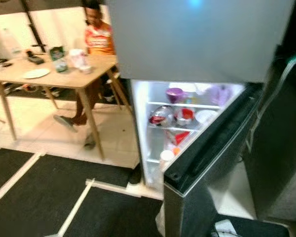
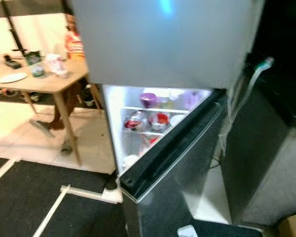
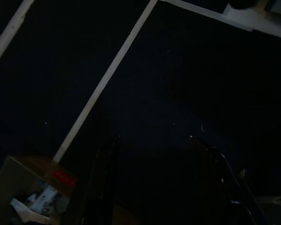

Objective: Restocking fridge

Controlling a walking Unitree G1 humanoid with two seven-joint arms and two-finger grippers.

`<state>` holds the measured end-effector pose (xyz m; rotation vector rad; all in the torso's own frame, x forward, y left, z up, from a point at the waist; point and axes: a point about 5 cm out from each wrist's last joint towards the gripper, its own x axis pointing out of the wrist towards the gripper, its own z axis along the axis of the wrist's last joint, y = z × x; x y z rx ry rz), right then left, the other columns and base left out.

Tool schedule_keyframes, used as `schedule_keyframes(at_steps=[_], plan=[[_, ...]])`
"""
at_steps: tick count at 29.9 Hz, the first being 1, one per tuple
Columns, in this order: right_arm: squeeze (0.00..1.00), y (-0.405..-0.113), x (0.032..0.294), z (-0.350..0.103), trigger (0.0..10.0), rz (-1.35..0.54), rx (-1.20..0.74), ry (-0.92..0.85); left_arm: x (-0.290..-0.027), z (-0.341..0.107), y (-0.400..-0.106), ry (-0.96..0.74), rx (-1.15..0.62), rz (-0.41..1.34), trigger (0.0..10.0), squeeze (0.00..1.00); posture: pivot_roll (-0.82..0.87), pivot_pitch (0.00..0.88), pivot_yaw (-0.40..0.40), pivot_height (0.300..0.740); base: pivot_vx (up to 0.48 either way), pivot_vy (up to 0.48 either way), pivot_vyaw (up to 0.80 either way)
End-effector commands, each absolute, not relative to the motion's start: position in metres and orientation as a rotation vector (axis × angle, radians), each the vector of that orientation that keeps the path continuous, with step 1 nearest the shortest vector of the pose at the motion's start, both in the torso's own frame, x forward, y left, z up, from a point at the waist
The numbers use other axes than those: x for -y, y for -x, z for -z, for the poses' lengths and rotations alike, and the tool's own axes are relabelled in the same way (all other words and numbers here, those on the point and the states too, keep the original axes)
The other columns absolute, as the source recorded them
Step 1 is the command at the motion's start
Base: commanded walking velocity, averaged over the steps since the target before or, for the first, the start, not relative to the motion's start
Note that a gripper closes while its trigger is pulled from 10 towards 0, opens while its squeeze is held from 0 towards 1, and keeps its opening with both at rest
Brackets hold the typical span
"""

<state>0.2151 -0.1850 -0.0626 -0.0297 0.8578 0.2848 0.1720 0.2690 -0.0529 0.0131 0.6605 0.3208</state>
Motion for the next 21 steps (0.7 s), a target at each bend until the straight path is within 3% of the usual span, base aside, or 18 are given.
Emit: schedule_keyframes(at_steps=[1, 7, 21], plan=[[0.00, -0.206, 0.189, 0.068, 10.0, -0.274, -0.887, 0.022, -0.267, 0.057, -0.165, -0.012, -0.692, -0.312, 10.0, 0.00, 0.02, 0.123, 0.056, 0.740, 0.000, 0.000, 0.79], [0.00, -0.203, 0.197, 0.070, 10.0, -0.208, -0.910, 0.023, -0.263, 0.055, -0.175, 0.028, -0.678, -0.301, 10.0, 0.00, 0.02, 0.120, 0.058, 0.740, 0.000, 0.000, 0.70], [0.00, -0.199, 0.202, 0.071, 10.0, -0.157, -0.923, 0.010, -0.248, 0.048, -0.200, 0.056, -0.645, -0.223, 10.0, 0.00, 0.01, 0.127, 0.067, 0.740, 0.000, 0.000, 0.00]])
